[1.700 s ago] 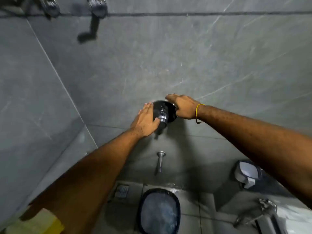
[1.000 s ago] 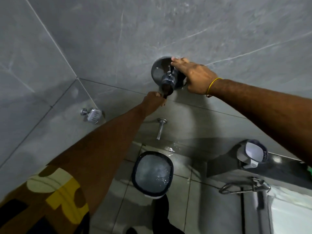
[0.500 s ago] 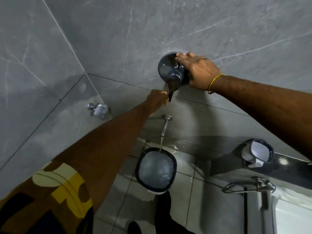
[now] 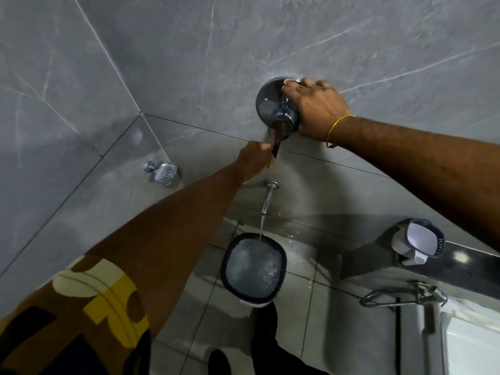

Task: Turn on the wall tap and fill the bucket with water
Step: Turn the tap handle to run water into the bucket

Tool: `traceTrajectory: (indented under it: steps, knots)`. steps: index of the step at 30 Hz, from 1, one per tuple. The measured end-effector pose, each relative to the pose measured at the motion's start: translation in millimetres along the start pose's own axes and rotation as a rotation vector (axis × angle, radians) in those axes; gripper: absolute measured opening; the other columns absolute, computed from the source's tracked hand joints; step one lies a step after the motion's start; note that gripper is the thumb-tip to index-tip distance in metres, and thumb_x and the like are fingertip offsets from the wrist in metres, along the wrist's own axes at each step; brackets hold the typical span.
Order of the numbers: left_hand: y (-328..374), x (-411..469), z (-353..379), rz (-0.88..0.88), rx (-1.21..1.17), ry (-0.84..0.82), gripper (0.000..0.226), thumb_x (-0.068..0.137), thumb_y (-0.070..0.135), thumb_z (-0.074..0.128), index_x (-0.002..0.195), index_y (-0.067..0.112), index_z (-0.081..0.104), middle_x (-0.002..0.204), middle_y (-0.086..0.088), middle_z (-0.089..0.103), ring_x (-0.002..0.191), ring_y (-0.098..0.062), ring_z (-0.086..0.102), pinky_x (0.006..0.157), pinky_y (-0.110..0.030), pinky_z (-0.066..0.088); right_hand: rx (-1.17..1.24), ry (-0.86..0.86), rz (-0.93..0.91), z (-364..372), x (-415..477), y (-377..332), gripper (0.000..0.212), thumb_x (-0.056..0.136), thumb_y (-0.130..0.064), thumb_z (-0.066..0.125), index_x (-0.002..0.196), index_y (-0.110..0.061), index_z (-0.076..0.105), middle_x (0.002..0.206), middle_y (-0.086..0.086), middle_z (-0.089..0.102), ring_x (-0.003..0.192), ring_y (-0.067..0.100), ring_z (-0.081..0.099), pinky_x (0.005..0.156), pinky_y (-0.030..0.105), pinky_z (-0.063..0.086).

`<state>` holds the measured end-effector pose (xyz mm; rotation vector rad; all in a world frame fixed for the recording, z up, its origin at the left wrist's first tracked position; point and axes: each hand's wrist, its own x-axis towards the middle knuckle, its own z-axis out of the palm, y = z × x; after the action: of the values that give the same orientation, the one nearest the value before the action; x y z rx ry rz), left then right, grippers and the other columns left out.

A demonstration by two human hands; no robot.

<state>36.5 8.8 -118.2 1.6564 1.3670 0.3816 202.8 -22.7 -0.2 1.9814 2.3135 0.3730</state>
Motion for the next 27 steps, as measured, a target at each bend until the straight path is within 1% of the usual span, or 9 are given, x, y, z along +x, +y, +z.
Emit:
traceTrajectory:
  steps: [4,7,11,18,22,23,27]
  knots:
    - [-0.2,-0.7,2.9,0.051,0.120,0.007,0.015,0.085,0.014,0.064,0.095,0.006,0.073,0.097,-0.016,0.075,0.094,-0.032,0.071,0.091,-0.045,0.060,-0.019,0.001,0.017,1.8,-0.1,-1.5,0.075,0.086,-0.036,0.061,0.154,-0.011,0.041,0.163,0.009,0.041,0.138,0.034,0.050,0.109,0.048,0.038]
    - [0.8,-0.8,6.0,0.091,0.232,-0.003,0.015,0.087,0.012,0.064,0.099,0.007,0.072,0.102,-0.016,0.074,0.098,-0.034,0.071,0.094,-0.046,0.058,-0.055,-0.003,0.017,3.1,1.0,-2.7,0.074,0.086,-0.035,0.062,0.153,-0.011,0.040,0.162,0.010,0.042,0.135,0.035,0.052,0.108,0.049,0.038]
    - [-3.8,-2.3,10.0,0.119,0.231,0.017,0.019,0.088,0.012,0.064,0.105,0.007,0.071,0.102,-0.015,0.074,0.098,-0.032,0.071,0.090,-0.046,0.060,-0.090,-0.008,0.013,4.6,3.3,-4.5,0.074,0.087,-0.036,0.065,0.152,-0.009,0.041,0.160,0.012,0.043,0.132,0.036,0.054,0.106,0.051,0.039]
    - [-6.9,-0.9,12.9,0.166,0.275,0.046,0.019,0.090,0.012,0.063,0.106,0.007,0.069,0.103,-0.015,0.073,0.098,-0.032,0.071,0.091,-0.045,0.059,-0.063,-0.010,0.017,6.3,2.2,-5.1,0.076,0.090,-0.029,0.064,0.157,-0.010,0.035,0.165,0.010,0.035,0.142,0.036,0.045,0.108,0.051,0.039]
    - [-8.4,-0.3,15.0,0.172,0.331,0.046,0.021,0.087,0.012,0.064,0.108,0.008,0.068,0.093,-0.006,0.067,0.095,-0.029,0.071,0.084,-0.039,0.060,-0.034,-0.013,0.017,7.9,1.8,-3.9,0.077,0.091,-0.028,0.065,0.158,-0.010,0.034,0.166,0.010,0.033,0.144,0.036,0.041,0.109,0.052,0.038]
    - [-8.6,-0.2,15.1,0.174,0.342,0.041,0.023,0.086,0.012,0.064,0.108,0.008,0.068,0.094,-0.006,0.067,0.095,-0.029,0.070,0.084,-0.039,0.060,-0.029,-0.008,0.017,8.6,1.4,-3.6,0.076,0.091,-0.028,0.064,0.159,-0.010,0.034,0.166,0.010,0.033,0.145,0.036,0.040,0.109,0.051,0.038]
    - [-8.4,0.5,13.6,0.203,0.409,0.032,0.026,0.086,0.013,0.066,0.111,0.005,0.066,0.105,-0.016,0.072,0.098,-0.033,0.070,0.087,-0.042,0.060,-0.016,0.002,0.029,11.6,-0.4,-3.8,0.076,0.091,-0.025,0.065,0.159,-0.008,0.033,0.166,0.011,0.033,0.146,0.036,0.039,0.107,0.051,0.040]
